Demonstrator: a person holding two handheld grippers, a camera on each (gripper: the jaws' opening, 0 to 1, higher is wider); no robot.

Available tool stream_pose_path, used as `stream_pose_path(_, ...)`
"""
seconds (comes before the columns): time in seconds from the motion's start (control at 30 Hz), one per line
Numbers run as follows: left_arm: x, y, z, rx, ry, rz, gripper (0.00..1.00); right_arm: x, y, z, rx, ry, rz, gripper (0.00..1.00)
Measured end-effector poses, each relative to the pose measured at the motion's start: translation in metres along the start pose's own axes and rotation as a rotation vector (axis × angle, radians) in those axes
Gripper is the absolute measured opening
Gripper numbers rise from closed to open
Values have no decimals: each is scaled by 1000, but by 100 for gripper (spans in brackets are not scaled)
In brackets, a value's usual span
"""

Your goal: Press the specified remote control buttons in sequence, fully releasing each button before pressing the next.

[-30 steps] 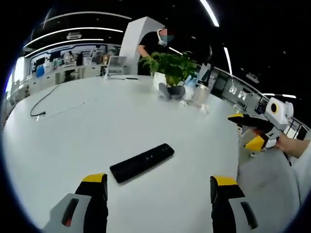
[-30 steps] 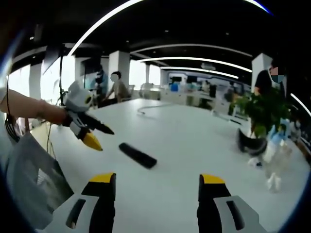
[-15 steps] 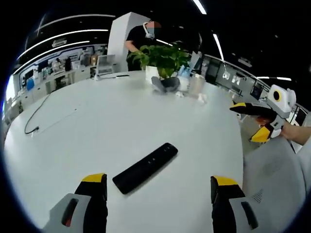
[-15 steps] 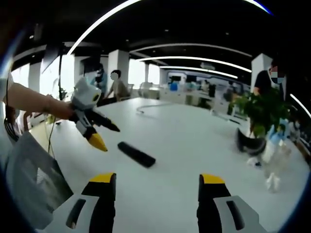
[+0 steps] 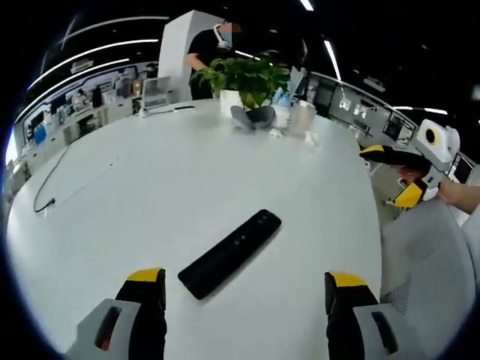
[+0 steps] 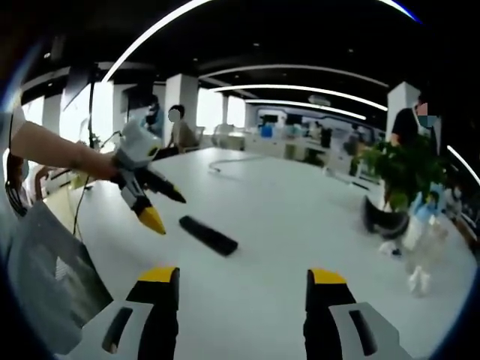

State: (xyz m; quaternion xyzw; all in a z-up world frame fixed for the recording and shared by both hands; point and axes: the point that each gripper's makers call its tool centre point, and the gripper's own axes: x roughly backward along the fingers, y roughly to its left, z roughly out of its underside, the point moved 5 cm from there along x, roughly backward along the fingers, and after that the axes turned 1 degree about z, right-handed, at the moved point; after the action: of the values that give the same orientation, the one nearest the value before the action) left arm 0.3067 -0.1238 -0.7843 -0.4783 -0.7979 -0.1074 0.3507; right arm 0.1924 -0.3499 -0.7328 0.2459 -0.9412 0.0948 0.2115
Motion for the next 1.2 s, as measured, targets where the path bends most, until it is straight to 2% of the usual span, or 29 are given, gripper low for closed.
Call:
stream_pose_path(0.4, -13, 12, -5, -60, 57, 29, 90, -1, -1, 1, 19, 12, 13, 67)
stream_pose_path(0.67, -15, 20, -10, -140, 118, 56, 86, -3, 0, 1, 41, 23, 9, 67)
stream_pose_path(1.07, -28, 20, -14, -201, 191, 99, 80, -2, -3, 1, 32, 13, 19, 66)
stream_pose_path(1.13, -31, 19, -9, -255, 249, 122, 80, -2, -3, 0, 34, 13, 20, 66)
stream_pose_path(1.2, -32, 21, -7, -315, 284, 118, 79, -1, -3, 0, 33, 10, 21, 66)
